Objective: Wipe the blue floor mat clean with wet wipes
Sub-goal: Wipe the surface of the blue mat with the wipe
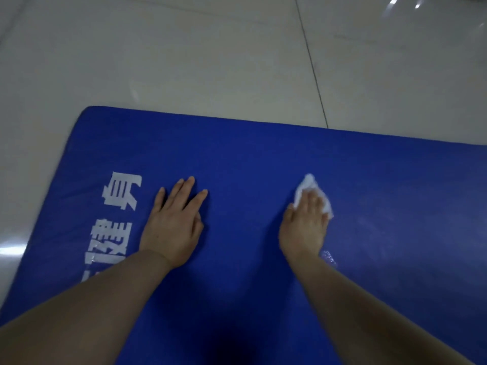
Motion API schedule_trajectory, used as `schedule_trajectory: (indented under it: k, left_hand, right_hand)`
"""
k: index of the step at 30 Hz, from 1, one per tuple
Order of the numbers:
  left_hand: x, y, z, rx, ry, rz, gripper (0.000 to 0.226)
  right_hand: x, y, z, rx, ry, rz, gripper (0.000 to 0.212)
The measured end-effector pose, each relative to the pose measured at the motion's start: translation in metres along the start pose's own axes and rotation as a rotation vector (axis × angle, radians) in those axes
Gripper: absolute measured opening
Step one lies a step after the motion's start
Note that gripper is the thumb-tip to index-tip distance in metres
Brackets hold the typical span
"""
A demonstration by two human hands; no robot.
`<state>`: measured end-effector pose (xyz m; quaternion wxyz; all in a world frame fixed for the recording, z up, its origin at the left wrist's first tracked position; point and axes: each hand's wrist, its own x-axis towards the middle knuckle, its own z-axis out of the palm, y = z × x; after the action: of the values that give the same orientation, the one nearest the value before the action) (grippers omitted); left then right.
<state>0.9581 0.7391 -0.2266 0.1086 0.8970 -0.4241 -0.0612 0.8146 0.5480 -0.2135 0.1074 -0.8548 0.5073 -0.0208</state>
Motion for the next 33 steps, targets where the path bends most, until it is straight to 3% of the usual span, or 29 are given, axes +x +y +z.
schedule_trajectory:
  k: [5, 7, 10, 12, 14, 18, 21, 23, 26, 30, 33]
  left_hand:
    - [0.001, -0.003, 0.002, 0.007, -0.006, 0.01, 0.06]
    - [0.001, -0.004, 0.002, 0.007, 0.0, 0.027, 0.06]
    - [0.0, -0.002, 0.001, -0.007, 0.011, 0.017, 0.061]
    - [0.0, -0.002, 0.001, -0.022, 0.018, 0.011, 0.058]
    - [0.0, -0.001, 0.002, -0.027, 0.025, 0.01, 0.051]
    - [-0.001, -0.001, 0.002, -0.044, 0.023, -0.004, 0.046]
    - [0.0, -0.002, 0.001, -0.054, 0.019, 0.01, 0.059]
    - [0.0, -0.003, 0.0, -0.061, 0.022, 0.021, 0.057]
    - [-0.001, -0.003, 0.0, -0.073, 0.03, 0.018, 0.048]
    - [-0.001, -0.002, 0.0, -0.088, 0.053, 0.016, 0.047]
    - [0.0, -0.001, 0.0, -0.111, 0.039, 0.007, 0.048]
  right_hand:
    - [-0.052, -0.056, 0.017, -0.052, -0.139, -0.669, 0.054]
    - [-0.049, -0.046, 0.016, -0.063, -0.185, -0.751, 0.053]
    - [-0.024, 0.0, 0.002, -0.09, -0.1, -0.502, 0.05]
    - [-0.011, 0.027, -0.011, -0.101, -0.141, -0.233, 0.051]
    - [-0.01, 0.031, -0.013, -0.137, -0.153, -0.122, 0.052]
    - [-0.042, -0.017, 0.009, -0.145, -0.037, -0.381, 0.057]
    - [-0.086, -0.061, 0.023, -0.127, -0.164, -0.678, 0.06]
    - [-0.095, -0.068, 0.025, -0.059, -0.218, -0.743, 0.059]
    - [-0.072, -0.035, 0.019, -0.045, -0.154, -0.647, 0.055]
    - [-0.038, 0.031, -0.004, -0.035, -0.108, -0.248, 0.064]
    - [-0.046, 0.027, -0.001, -0.02, -0.12, -0.225, 0.075]
